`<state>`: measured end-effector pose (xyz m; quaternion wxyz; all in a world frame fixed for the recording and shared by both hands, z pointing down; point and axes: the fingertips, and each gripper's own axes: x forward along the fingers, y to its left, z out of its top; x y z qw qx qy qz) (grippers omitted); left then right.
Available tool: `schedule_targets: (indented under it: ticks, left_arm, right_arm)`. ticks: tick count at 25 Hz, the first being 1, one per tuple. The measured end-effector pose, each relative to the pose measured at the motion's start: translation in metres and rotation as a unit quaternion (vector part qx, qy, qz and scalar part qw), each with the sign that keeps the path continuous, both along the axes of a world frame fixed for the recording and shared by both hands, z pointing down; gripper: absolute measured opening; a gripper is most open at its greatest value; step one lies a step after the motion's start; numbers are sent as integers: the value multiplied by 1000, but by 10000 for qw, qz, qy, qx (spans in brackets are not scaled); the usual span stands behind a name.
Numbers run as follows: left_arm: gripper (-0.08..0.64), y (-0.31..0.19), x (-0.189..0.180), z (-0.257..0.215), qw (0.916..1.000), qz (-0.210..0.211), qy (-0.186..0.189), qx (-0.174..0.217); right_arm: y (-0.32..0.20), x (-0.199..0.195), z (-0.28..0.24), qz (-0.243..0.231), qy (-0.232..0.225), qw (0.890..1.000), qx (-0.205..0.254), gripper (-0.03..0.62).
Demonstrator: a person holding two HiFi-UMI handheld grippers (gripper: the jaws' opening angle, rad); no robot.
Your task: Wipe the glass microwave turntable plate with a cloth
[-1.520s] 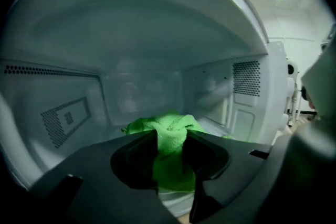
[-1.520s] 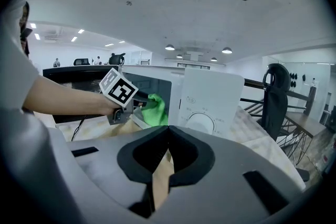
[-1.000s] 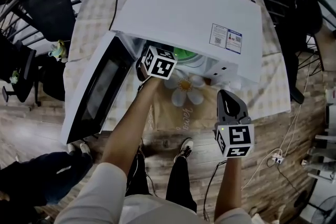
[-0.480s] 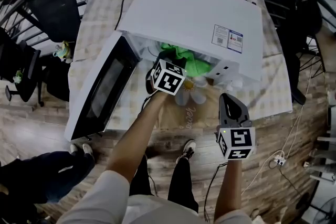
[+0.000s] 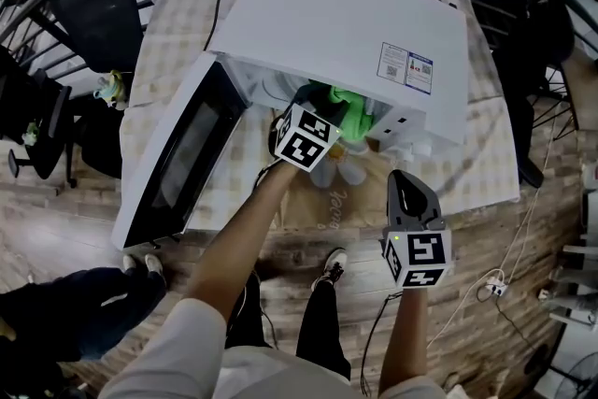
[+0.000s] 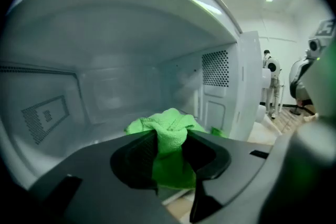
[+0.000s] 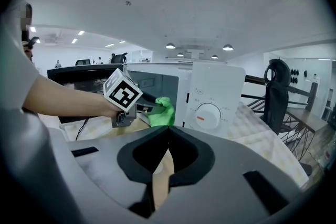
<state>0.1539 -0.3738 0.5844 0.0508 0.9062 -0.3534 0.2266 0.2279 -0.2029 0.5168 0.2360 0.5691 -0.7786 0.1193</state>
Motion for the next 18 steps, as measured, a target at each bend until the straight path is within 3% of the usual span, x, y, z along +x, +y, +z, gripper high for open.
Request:
schedule_targets:
  ticks: [4,9,13,18]
  left_arm:
    - [166,-46,-45,-18,9936,-983,159,540]
    - [167,-89,-79,-1,9842,-1650,-489,421]
    - [167,-95,-90,20,9800,-1785,-868,150]
    - [166,-76,-91,23,9833,-1541,-965,-84]
  right_arm:
    - [-5,1,3,12,6,10000,-18,15]
    - [-7,2,7,59,56,10000,-51,15]
    - [-8,5,11,147,60,9998,-78,15]
    - [-11,-5,3,140,12,9999,-14,15]
